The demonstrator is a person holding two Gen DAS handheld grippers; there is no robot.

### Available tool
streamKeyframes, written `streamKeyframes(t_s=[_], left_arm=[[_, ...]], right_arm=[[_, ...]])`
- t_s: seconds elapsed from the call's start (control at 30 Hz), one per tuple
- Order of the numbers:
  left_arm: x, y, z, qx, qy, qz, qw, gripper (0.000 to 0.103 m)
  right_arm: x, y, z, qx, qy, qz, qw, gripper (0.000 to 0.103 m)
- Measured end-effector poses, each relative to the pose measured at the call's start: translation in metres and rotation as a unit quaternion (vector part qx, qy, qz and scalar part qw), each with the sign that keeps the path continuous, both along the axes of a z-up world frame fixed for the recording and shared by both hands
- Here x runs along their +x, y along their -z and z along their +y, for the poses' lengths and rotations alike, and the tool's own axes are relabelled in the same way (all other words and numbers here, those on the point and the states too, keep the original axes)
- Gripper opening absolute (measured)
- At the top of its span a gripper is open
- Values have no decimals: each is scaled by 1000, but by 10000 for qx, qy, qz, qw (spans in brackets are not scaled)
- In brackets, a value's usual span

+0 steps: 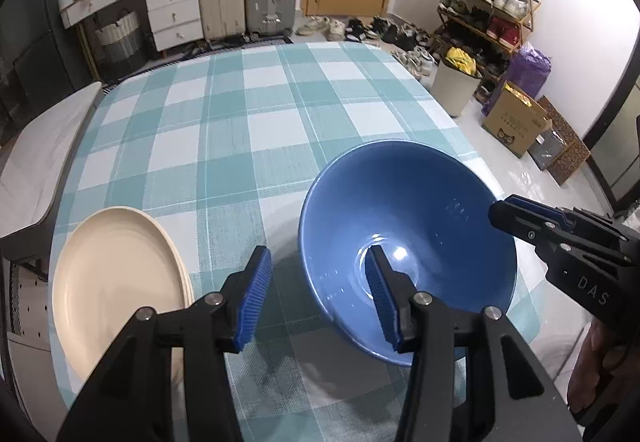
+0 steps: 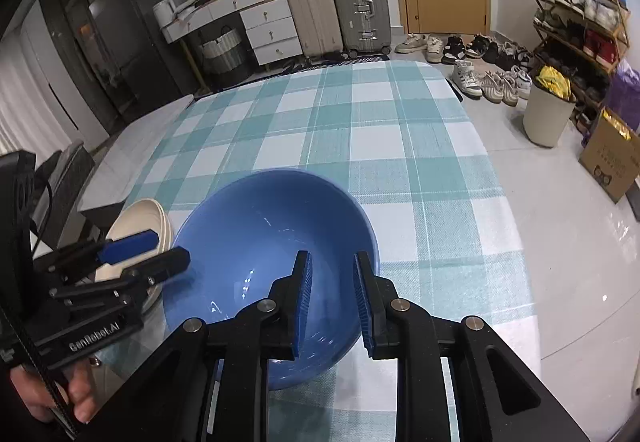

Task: Organize plates and bowls
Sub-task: 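Lower the nested blue bowls onto the cloth and open both tools, then grasp the nested blue bowls' rim with the left tool while the right tool grasps the opposite rim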

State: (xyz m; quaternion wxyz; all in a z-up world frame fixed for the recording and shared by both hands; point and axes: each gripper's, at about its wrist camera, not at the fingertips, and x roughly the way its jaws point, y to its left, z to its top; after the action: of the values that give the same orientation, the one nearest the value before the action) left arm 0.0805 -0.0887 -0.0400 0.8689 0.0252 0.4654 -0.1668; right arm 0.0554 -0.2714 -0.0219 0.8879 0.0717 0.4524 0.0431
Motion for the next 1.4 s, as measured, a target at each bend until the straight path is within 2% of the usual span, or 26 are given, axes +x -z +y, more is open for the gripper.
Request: streamKeyframes(t_s=[0.13, 0.33, 0.5, 0.7, 0.77, 0.87, 0.9, 0.93, 1.0, 1.1, 1.2, 1.23, 1.27, 1.3, 1.33, 1.37, 1.4], left_arm=[[-11, -1, 9, -282, -285, -213, 9990, 49], [-25, -2, 19, -103, -562, -501, 9971, 49], [-32, 1, 26, -46, -677, -504, 9964, 50], [-47, -10, 25, 72, -719, -856, 9937, 51], [-52, -15, 27, 111, -760, -1000, 9920, 61], [-62, -23, 31, 60, -800, -1168, 9899, 66], [-63, -25, 32, 60, -813, -1199, 9894, 76], [-67, -28, 34, 50, -824, -1279, 9884, 81], [-76, -36, 38, -4, -865, -1439, 9858, 81], [-87, -45, 41, 26, -887, -1647, 9823, 92], [-98, -54, 47, 32, -1009, -1884, 9769, 98], [-100, -56, 50, 9, -1069, -1934, 9753, 98], [-102, -58, 53, -42, -1114, -1974, 9740, 98], [-104, -59, 56, -89, -1152, -2001, 9729, 99], [-104, -59, 57, -121, -1186, -2023, 9720, 99], [-104, -60, 60, -151, -1223, -2040, 9712, 99], [-105, -59, 61, -163, -1248, -2049, 9707, 99]], right_arm=[[-10, 1, 0, 71, 44, -265, 9996, 23], [-23, 4, -2, 254, 79, -491, 9984, 24], [-30, 4, -5, 494, 110, -587, 9970, 24], [-40, -1, -3, 331, 86, -748, 9966, 27], [-44, -4, -3, 360, 93, -779, 9963, 28], [-52, -10, 0, 357, 87, -881, 9954, 30], [-55, -12, 2, 359, 74, -925, 9950, 31], [-58, -15, 4, 360, 44, -981, 9945, 33], [-65, -20, 8, 347, 17, -1092, 9934, 34], [-72, -27, 16, 360, -99, -1176, 9924, 34], [-80, -35, 24, 268, -185, -1330, 9906, 35], [-83, -38, 26, 221, -201, -1387, 9899, 43], [-85, -41, 28, 170, -187, -1442, 9892, 58], [-89, -43, 30, 85, -136, -1533, 9880, 67], [-93, -46, 31, -20, -68, -1636, 9865, 87], [-97, -49, 33, -129, 5, -1768, 9842, 99], [-102, -52, 35, -178, 2, -1910, 9814, 100]])
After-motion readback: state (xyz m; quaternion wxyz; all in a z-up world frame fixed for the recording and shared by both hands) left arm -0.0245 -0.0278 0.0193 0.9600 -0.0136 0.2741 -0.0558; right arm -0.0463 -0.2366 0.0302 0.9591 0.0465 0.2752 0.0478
